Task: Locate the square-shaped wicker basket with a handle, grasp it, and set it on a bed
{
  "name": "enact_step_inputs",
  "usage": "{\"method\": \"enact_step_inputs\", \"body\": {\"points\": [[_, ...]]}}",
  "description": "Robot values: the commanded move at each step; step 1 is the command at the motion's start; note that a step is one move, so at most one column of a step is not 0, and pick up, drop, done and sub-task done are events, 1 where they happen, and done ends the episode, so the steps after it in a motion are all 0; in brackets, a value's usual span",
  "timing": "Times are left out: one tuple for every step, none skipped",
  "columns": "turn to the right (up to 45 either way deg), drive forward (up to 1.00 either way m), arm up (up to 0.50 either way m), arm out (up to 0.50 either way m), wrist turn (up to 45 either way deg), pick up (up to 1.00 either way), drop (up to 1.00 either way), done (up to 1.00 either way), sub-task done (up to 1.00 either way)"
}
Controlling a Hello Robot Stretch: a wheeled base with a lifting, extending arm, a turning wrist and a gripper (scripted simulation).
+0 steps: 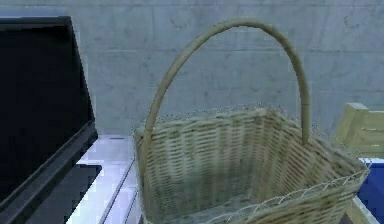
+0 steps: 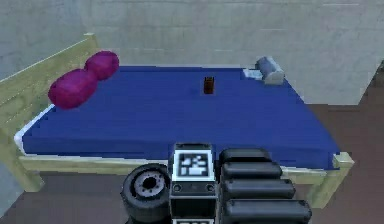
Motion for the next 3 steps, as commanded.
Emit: {"method": "enact_step_inputs", "body": {"points": [[45.0, 0.0, 0.0, 0.0, 0.0, 0.0, 0.0, 0.0, 0.0], [15.0, 0.0, 0.0, 0.0, 0.0, 0.0, 0.0, 0.0, 0.0], [0.0, 0.7, 0.0, 0.0, 0.0, 0.0, 0.0, 0.0, 0.0]]}}
